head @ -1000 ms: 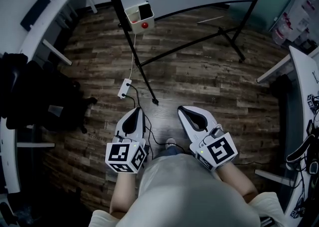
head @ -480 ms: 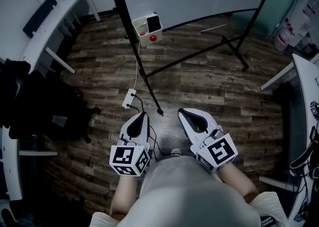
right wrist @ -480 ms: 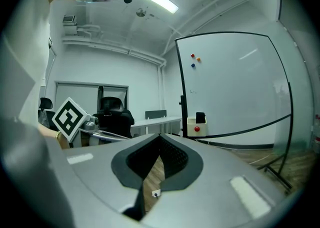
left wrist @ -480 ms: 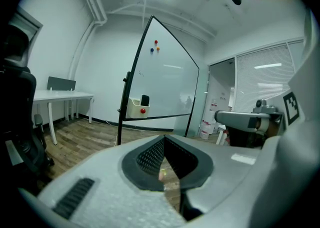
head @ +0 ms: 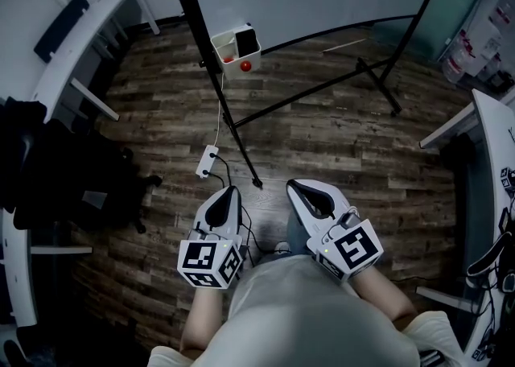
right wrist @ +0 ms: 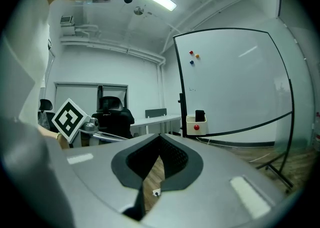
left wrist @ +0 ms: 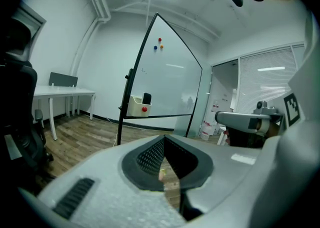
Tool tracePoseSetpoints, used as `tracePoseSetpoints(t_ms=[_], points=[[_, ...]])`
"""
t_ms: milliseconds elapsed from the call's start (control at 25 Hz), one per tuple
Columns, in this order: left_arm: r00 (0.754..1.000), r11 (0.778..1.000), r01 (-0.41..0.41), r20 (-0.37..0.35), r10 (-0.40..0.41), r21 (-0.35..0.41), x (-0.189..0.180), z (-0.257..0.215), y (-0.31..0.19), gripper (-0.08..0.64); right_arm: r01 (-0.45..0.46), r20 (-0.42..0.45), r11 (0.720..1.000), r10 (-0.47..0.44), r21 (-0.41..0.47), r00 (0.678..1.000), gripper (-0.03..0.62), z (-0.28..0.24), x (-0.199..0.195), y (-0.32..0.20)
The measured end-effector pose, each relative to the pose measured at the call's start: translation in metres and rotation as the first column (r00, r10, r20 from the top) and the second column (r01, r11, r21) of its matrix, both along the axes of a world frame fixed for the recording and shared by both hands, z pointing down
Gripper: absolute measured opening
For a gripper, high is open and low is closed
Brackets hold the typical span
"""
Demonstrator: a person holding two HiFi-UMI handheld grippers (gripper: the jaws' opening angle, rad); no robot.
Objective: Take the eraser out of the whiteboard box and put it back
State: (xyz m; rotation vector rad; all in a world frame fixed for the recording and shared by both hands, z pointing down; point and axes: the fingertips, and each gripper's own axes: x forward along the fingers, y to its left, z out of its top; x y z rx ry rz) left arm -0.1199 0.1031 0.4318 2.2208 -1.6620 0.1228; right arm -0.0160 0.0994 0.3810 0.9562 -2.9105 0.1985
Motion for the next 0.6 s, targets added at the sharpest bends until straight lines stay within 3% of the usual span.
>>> tracePoseSetpoints(t_ms=[600], points=[[0.997, 0.997, 0.077, 0.011, -0.077, 0.021, -0.010, -0.009, -0.093, 0.003, 0.049, 0.026, 0.997, -0.050, 0.056, 0.998, 0.002, -0.017, -0.009, -0.112]])
